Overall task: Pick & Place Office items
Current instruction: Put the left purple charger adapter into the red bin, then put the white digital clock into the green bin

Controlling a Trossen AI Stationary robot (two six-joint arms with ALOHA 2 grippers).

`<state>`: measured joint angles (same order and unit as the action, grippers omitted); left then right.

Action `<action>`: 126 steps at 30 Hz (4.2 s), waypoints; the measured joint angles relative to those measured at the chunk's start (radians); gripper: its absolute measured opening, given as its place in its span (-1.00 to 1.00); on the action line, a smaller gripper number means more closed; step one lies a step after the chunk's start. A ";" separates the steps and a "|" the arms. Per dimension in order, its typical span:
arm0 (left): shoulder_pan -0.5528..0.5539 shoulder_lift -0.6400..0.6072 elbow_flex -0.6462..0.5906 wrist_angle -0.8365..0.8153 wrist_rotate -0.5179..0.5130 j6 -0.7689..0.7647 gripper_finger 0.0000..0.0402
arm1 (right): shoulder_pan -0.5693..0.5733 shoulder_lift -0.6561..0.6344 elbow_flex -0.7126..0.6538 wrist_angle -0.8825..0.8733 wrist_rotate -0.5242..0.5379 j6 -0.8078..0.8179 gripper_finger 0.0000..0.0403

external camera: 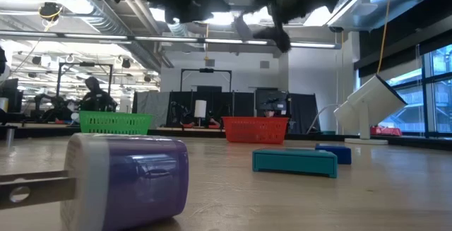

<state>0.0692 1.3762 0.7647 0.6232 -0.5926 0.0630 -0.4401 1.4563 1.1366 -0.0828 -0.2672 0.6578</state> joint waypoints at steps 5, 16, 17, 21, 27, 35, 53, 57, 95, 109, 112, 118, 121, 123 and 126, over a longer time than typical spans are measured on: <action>0.000 0.001 0.000 -0.034 0.000 -0.092 0.45 | -0.011 0.000 0.000 -0.194 0.198 -0.103 0.24; 0.000 -0.016 0.000 0.022 0.080 -0.183 0.45 | 0.025 0.173 0.000 -0.284 0.349 -0.120 0.24; 0.000 -0.019 0.000 0.020 0.080 -0.184 0.45 | 0.027 0.190 0.000 -0.284 0.353 -0.120 0.24; 0.000 -0.025 0.000 0.024 0.081 -0.187 0.45 | 0.035 0.239 0.000 -0.326 0.384 -0.124 0.24; 0.000 -0.027 0.000 0.023 0.082 -0.207 0.45 | 0.057 0.265 0.000 -0.364 0.430 -0.151 0.24; 0.000 -0.027 0.000 0.024 0.049 -0.173 0.45 | 0.094 0.282 0.001 -0.368 0.518 -0.188 0.24; 0.000 -0.027 0.000 0.032 0.052 -0.165 0.46 | 0.119 0.333 0.000 -0.359 0.513 -0.172 0.43; 0.000 -0.027 0.000 0.032 0.053 -0.165 0.46 | 0.119 0.332 0.000 -0.359 0.482 -0.171 0.59; -0.294 0.171 -0.001 -0.907 0.128 -1.217 0.37 | 0.116 0.000 0.000 -0.438 0.456 -0.142 0.73; -0.363 0.295 0.006 -0.917 0.169 -1.411 0.37 | 0.116 0.000 0.000 -0.439 0.427 -0.255 0.73; -0.383 0.314 0.032 -0.959 0.152 -1.370 0.35 | 0.116 0.000 0.000 -0.451 0.382 -0.283 0.73; -0.390 0.332 0.101 -1.109 0.140 -1.236 0.12 | 0.116 0.000 0.000 -0.486 0.372 -0.298 0.73; -0.379 0.333 0.110 -1.129 0.139 -1.227 -0.05 | 0.116 0.000 0.000 -0.494 0.377 -0.299 0.73; -0.373 0.333 0.112 -1.129 0.147 -1.245 -0.16 | 0.116 0.000 0.000 -0.494 0.379 -0.299 0.73; -0.365 0.326 0.112 -1.121 0.164 -1.299 -0.27 | 0.116 0.000 0.000 -0.494 0.380 -0.298 0.73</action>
<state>-0.2958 1.7024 0.8768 -0.4974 -0.4286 -1.2357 -0.3237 1.4567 1.1370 -0.5770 0.1123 0.3596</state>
